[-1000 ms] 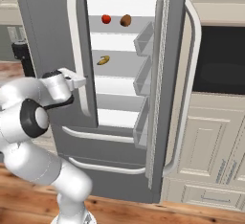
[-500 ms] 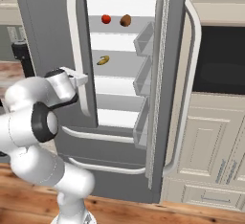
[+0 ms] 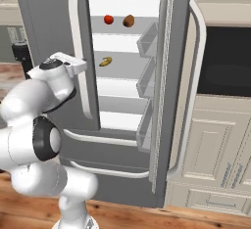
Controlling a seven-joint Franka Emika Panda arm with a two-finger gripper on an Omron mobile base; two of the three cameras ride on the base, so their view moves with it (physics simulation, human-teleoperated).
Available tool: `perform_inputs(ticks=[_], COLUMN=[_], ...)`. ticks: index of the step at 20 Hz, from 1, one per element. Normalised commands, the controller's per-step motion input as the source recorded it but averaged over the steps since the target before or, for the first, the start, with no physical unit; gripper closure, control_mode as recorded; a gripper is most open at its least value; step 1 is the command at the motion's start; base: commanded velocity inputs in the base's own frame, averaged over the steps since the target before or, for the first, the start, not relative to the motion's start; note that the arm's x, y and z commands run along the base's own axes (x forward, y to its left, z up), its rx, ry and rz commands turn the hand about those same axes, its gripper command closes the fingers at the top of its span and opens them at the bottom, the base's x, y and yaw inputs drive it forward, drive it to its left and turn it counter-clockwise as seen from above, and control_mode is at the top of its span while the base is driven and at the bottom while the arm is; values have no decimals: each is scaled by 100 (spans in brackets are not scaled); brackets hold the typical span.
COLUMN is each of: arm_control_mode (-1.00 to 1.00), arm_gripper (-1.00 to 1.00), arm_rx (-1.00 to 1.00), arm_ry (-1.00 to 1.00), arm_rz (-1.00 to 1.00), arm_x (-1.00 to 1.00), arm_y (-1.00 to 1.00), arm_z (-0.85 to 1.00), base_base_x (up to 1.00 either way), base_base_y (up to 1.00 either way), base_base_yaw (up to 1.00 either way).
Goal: Place the potato in the correct fridge rack based on whether it is a fruit or vegetable. Finally, close the fridge door.
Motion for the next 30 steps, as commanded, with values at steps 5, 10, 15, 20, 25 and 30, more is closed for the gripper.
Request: perform_inputs(ticks=[5,10,15,20,25,30], arm_control_mode=[-100,-100,-100,-100,-100,-100], arm_gripper=[-100,-100,-100,-100,-100,-100], arm_rx=[4,11,12,11,9,0], arm_ry=[1,10,17,15,12,0], arm_rz=[0,0,3,8,8,1], arm_x=[-100,-100,-100,-100,-100,-100], arm_y=[-6,-23,-38,-46,-42,-4], arm_z=[76,67,26,1,0,0], base_base_x=[0,0,0,0,0,0], base_base_y=[0,0,0,0,0,0], base_base_yaw=[0,0,0,0,0,0])
